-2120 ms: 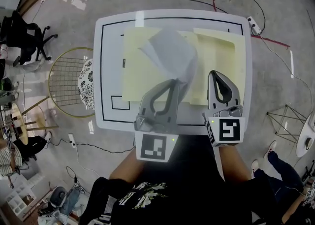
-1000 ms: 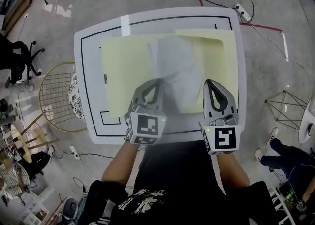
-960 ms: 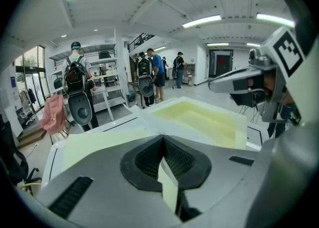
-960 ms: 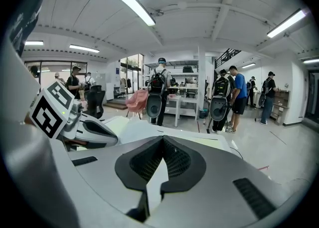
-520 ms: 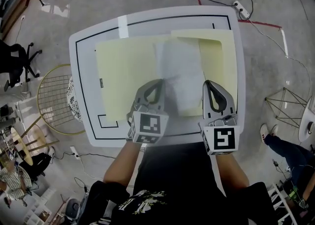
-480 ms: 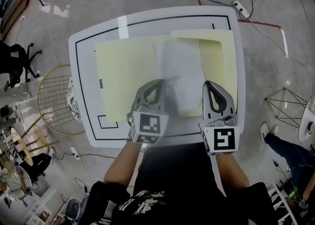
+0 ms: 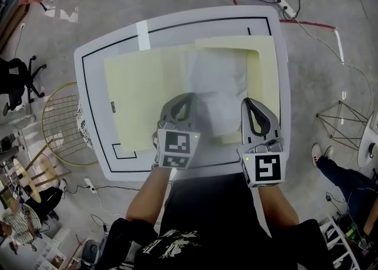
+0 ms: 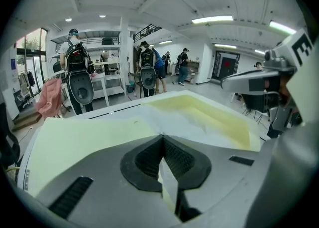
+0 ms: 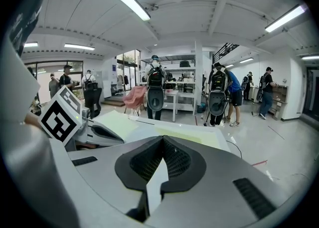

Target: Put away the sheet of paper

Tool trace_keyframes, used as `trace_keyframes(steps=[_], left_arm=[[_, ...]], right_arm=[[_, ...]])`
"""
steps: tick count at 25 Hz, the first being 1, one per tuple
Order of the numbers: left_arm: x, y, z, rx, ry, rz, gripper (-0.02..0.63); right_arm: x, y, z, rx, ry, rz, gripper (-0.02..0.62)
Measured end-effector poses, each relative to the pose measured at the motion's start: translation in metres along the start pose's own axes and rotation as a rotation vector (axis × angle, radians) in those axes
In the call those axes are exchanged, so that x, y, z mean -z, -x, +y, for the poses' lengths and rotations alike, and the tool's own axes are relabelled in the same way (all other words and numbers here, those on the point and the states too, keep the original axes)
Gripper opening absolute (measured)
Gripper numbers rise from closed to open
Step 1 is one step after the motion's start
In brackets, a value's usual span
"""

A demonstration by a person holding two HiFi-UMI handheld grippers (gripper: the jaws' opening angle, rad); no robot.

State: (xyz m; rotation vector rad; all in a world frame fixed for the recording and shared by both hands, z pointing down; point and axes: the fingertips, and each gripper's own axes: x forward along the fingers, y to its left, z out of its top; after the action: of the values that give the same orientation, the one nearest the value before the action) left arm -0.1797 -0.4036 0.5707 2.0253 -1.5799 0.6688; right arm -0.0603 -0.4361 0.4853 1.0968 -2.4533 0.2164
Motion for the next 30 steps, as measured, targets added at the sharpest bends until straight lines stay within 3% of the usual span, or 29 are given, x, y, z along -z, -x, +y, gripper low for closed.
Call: trace_keyframes(steps=[9, 17, 30], left_arm=[[0.010, -0.020, -0.012, 0.023, 0.070, 0.053, 0.000], [0.013, -0.039, -0.026, 0.042, 0.062, 0.094, 0.000], [0.010, -0.070, -0.058, 0.103, -0.079, 0.153, 0.000]], right_arm=[[0.008, 0.001, -0.018, 0.013, -0.013, 0.014, -0.003], [0.014, 0.003, -0.031, 0.017, -0.020, 0.025, -0.003], [0.022, 0.004, -0.044, 0.006, -0.022, 0.031, -0.003]])
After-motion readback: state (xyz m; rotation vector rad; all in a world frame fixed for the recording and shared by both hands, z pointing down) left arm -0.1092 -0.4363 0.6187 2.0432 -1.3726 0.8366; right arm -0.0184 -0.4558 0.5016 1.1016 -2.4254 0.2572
